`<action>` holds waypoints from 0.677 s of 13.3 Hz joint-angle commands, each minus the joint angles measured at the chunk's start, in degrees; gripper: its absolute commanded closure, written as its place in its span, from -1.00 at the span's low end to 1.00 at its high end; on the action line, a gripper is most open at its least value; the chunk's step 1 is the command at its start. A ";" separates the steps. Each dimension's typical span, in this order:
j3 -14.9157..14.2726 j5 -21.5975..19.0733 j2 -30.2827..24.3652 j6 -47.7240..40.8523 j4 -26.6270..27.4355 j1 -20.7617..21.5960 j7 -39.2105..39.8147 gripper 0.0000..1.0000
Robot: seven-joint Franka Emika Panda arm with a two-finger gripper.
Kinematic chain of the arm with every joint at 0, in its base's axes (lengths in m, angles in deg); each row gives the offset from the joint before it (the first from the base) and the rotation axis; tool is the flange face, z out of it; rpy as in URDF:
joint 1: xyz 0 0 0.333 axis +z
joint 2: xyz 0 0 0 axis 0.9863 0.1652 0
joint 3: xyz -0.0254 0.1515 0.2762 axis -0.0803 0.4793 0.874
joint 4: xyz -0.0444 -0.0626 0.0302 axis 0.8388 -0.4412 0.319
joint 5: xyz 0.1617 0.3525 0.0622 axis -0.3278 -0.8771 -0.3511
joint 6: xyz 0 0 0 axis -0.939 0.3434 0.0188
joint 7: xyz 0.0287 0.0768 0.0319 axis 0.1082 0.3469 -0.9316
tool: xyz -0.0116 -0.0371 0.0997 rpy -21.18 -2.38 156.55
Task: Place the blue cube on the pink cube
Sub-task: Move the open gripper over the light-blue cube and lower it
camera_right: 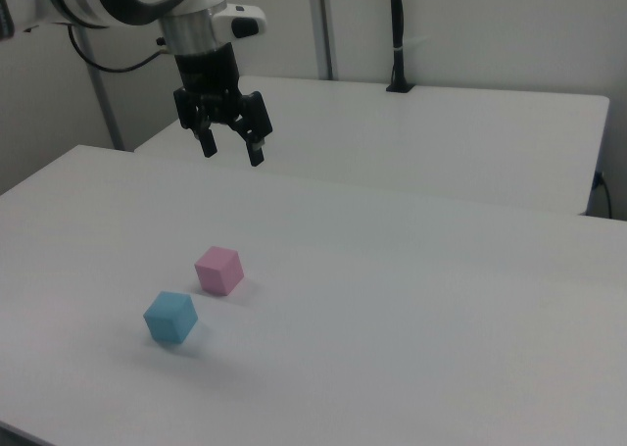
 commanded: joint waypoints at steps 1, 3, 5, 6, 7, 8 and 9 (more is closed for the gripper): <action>-0.61 -1.85 -0.07 0.09 -0.07 0.72 -0.43 -1.00; -1.39 -3.26 -0.07 0.18 -0.07 0.54 -0.43 -1.00; -1.84 -4.31 -0.07 0.35 -0.15 0.54 -0.43 -1.00; -1.84 -4.32 -0.07 0.35 -0.07 0.54 -0.52 -1.00; -1.84 -4.32 -0.07 0.35 -0.07 0.54 -0.43 -1.00; -1.84 -4.32 -0.07 0.35 -0.15 0.54 -0.43 -1.00; -1.75 -4.23 -0.07 0.35 -0.07 0.72 -0.35 -1.00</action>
